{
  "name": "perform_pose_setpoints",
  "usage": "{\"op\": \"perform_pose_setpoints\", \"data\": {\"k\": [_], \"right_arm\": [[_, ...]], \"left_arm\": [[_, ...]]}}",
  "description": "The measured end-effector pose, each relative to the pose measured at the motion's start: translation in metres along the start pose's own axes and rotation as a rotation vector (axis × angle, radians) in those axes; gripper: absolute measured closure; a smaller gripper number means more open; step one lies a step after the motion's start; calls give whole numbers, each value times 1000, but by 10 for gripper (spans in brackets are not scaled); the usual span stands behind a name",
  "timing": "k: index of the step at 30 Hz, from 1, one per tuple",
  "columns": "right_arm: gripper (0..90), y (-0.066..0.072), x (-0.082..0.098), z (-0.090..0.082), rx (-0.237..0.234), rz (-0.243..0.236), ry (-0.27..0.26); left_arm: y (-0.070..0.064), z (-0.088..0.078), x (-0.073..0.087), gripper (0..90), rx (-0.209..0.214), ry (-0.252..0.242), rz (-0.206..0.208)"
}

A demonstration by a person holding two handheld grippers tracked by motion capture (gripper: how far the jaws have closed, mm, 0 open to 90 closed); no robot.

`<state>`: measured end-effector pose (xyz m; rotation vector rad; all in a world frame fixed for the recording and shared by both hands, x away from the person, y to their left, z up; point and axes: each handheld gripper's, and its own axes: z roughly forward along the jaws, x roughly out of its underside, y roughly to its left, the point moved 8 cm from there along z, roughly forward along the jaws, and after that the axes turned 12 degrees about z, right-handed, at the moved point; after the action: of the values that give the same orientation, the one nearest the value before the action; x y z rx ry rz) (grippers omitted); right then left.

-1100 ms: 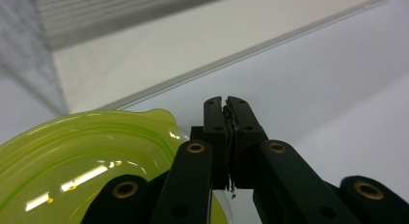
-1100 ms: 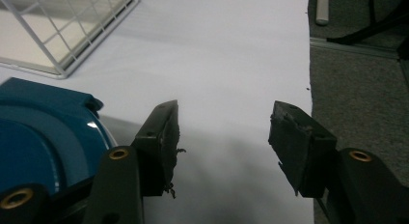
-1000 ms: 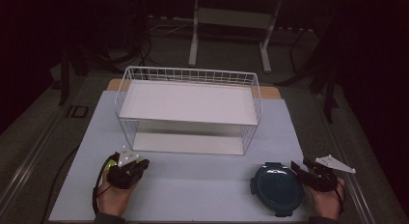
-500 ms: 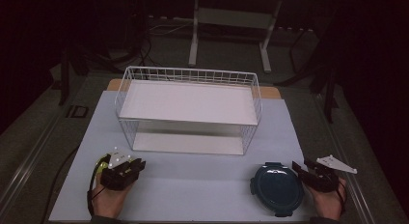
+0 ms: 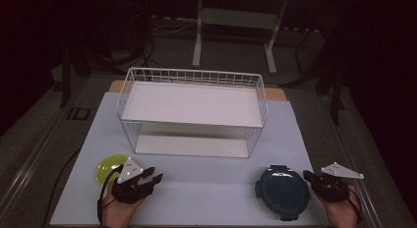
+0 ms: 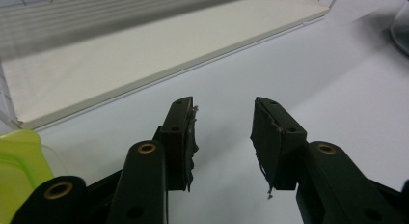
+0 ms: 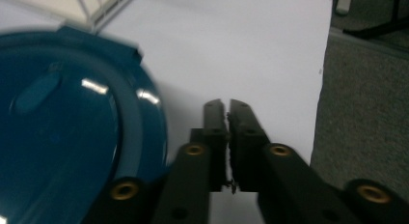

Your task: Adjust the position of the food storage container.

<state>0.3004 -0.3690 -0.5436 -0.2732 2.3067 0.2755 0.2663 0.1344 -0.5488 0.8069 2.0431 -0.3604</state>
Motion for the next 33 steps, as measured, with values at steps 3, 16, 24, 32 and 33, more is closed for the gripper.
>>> {"op": "perform_pose_setpoints", "data": {"k": [3,16,24,32,33], "right_arm": [[897,1,9,-7,2,-22,40],[899,5,42,-18,-35,-13,132],[899,18,39,-13,-73,-26,138],[898,60,31,4,-141,-77,163],[898,63,31,5,-144,-82,166]], "left_arm": [[1,2,3,600,2,3,-12],[-1,8,6,600,12,17,-15],[-3,10,6,600,14,19,-19],[-3,10,7,600,13,17,-21],[-3,9,7,600,13,16,-24]]}}
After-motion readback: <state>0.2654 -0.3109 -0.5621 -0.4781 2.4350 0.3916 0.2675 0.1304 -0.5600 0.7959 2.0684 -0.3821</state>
